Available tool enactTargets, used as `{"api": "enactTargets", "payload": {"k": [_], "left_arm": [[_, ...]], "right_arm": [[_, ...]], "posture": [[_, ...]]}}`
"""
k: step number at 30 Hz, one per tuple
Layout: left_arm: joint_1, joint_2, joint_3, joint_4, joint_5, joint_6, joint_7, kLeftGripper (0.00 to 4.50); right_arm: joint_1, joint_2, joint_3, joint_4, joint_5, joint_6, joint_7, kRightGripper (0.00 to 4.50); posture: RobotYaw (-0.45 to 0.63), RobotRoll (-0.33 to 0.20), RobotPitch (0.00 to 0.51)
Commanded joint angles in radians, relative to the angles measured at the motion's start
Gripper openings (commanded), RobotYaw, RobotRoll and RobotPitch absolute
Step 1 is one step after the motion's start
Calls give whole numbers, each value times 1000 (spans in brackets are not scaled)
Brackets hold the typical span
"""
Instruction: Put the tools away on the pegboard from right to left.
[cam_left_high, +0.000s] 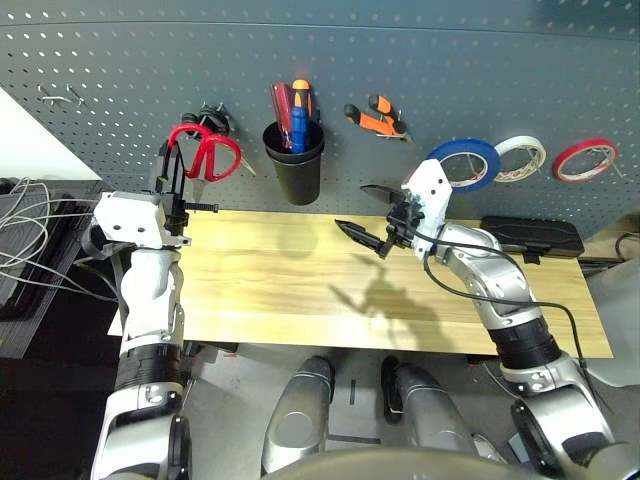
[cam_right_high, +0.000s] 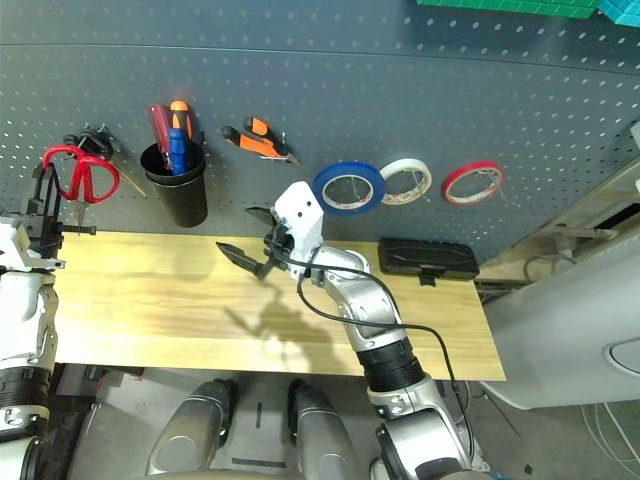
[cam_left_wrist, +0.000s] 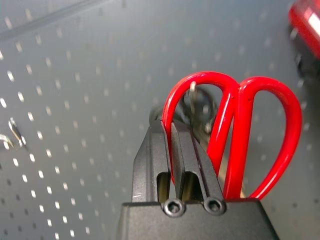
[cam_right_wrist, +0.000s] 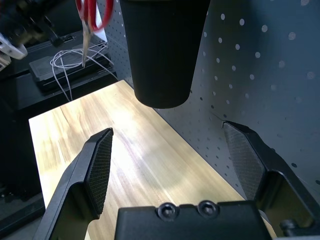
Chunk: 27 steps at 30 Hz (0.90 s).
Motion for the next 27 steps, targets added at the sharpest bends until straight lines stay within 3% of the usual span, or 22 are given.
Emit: {"api": "enactTargets", "payload": {"k": [1,8,15,21,22,27], "left_arm": [[-16,-2,-6,62,-3,56,-4,42],[-71,-4,-34,146,-9,171,-48,42],[-64,-19,-103,221,51,100,-81,2204],[-26,-58,-159,247,77,177,-91,4300],[-18,-64,-165,240,77,188,-94,4481],[3,-91,-208,285,107,246,-93,4481]], "right_arm": [[8,1,4,6,-6,-2,-4,4500],[18,5,2,12,-8,3,-21,4500],[53,32,-90,148,-16,25,-162,4500],[96,51,-157,248,-39,42,-292,4500],[100,57,-173,265,-39,44,-318,4500],[108,80,-293,393,-23,37,-463,4500]], "posture": [[152,0,196],[147,0,196],[140,0,204],[127,0,220],[127,0,220],[93,0,236]]}}
